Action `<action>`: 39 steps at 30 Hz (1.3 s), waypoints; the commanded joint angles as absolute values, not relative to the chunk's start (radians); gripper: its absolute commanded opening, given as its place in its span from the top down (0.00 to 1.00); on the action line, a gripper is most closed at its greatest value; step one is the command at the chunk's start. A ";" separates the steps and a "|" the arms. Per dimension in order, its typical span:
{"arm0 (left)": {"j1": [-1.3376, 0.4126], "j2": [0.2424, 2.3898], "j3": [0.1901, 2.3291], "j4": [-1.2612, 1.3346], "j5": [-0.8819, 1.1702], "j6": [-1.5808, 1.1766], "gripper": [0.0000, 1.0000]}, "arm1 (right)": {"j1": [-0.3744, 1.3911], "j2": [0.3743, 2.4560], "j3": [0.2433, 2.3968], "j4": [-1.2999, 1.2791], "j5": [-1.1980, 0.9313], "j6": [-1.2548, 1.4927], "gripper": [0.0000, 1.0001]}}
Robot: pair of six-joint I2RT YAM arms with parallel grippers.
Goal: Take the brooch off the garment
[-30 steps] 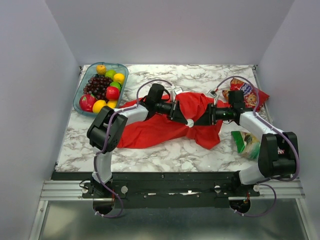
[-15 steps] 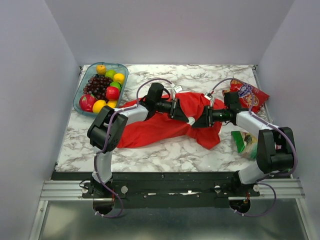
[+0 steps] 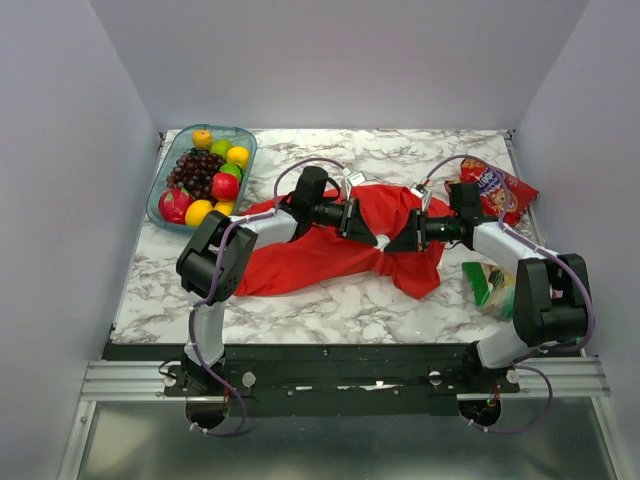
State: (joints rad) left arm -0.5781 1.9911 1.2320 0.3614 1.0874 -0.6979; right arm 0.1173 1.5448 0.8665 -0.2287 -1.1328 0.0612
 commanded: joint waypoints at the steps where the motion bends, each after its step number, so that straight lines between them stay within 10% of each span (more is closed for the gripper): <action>1: -0.580 2.010 1.253 0.362 1.111 -0.689 0.94 | 0.123 1.537 0.882 -0.198 -1.138 0.046 0.95; 8: -0.516 1.953 1.347 0.063 1.088 -0.404 0.52 | 0.123 1.523 0.905 -0.290 -1.143 -0.072 1.00; 25: -0.566 2.026 1.427 0.041 1.198 -0.350 0.49 | 0.124 1.548 0.945 -0.321 -1.198 -0.091 1.00; 39: -0.571 2.036 1.365 0.261 1.239 -0.543 0.97 | 0.126 1.545 0.934 -0.321 -1.157 -0.084 0.99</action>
State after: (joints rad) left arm -0.5743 2.0312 1.3884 0.1841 1.2026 -0.4965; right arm 0.1188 1.5444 0.9192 -0.3046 -1.1629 -0.0719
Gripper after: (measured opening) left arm 0.114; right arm 0.023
